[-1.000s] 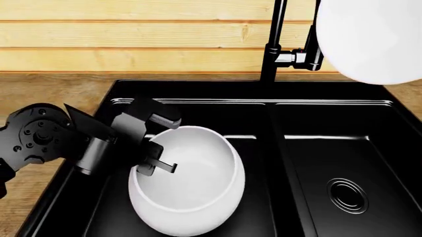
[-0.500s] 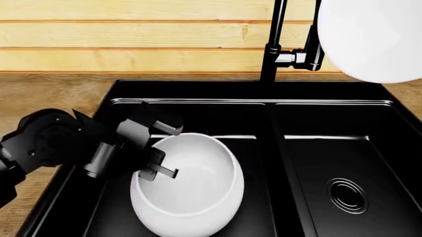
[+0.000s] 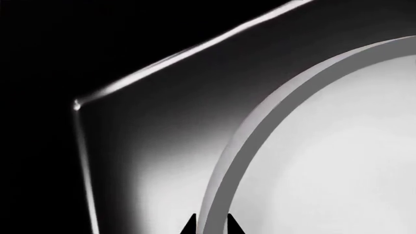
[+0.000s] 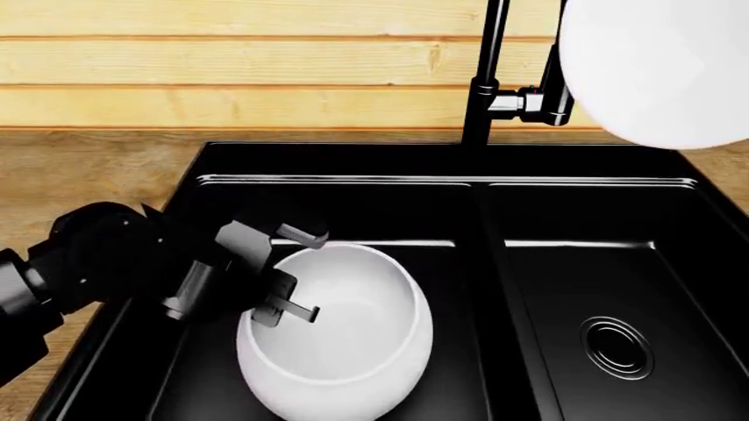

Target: Stack the bowls in the sink.

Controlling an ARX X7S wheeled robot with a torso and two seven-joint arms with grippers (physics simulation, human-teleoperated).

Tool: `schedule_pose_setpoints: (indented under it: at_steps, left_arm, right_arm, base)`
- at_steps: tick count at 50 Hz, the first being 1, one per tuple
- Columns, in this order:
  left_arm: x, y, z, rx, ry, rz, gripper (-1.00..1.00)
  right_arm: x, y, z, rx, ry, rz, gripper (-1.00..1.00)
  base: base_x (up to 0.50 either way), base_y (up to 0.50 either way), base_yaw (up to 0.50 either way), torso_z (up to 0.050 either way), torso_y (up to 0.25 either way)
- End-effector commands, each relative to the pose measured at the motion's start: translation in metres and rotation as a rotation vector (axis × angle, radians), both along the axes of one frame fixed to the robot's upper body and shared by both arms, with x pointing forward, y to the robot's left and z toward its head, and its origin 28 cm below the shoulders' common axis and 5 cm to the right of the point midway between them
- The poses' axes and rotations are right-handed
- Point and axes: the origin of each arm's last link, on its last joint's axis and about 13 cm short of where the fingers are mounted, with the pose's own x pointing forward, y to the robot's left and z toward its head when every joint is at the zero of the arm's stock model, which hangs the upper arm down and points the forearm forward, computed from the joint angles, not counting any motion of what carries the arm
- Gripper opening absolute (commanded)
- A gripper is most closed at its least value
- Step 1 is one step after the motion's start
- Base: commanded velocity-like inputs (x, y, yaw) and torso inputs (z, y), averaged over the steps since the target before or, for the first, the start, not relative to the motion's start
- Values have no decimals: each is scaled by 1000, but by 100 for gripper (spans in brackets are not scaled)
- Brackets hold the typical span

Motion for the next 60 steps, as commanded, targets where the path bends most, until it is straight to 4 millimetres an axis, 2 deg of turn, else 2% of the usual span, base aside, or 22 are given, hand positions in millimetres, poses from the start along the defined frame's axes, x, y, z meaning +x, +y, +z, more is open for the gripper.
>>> schedule_pose_setpoints:
  at_steps: [1, 17, 18, 38, 60]
  left_arm:
    - [3, 0, -7, -10, 8, 3, -100]
    - [3, 0, -15, 5, 34, -8, -100]
    - [3, 0, -13, 8, 30, -11, 100]
    - [-3, -4, 15, 12, -26, -68, 100]
    - [-32, 3, 74, 71, -127, -64, 100]
  right_arm:
    - [-3, 0, 4, -1, -38, -5, -100]
    - [-2, -1, 2, -1, -35, -7, -100]
    - [-2, -1, 2, -1, -35, -7, -100]
    - [0, 1, -1, -2, -25, -6, -100]
    - [0, 3, 0, -4, -27, -3, -100]
  base:
    - [0, 0, 0, 0, 0]
    - [1, 0, -1, 0, 0]
    - [0, 0, -3, 0, 0]
    - [0, 0, 0, 0, 0]
    - [0, 0, 0, 0, 0]
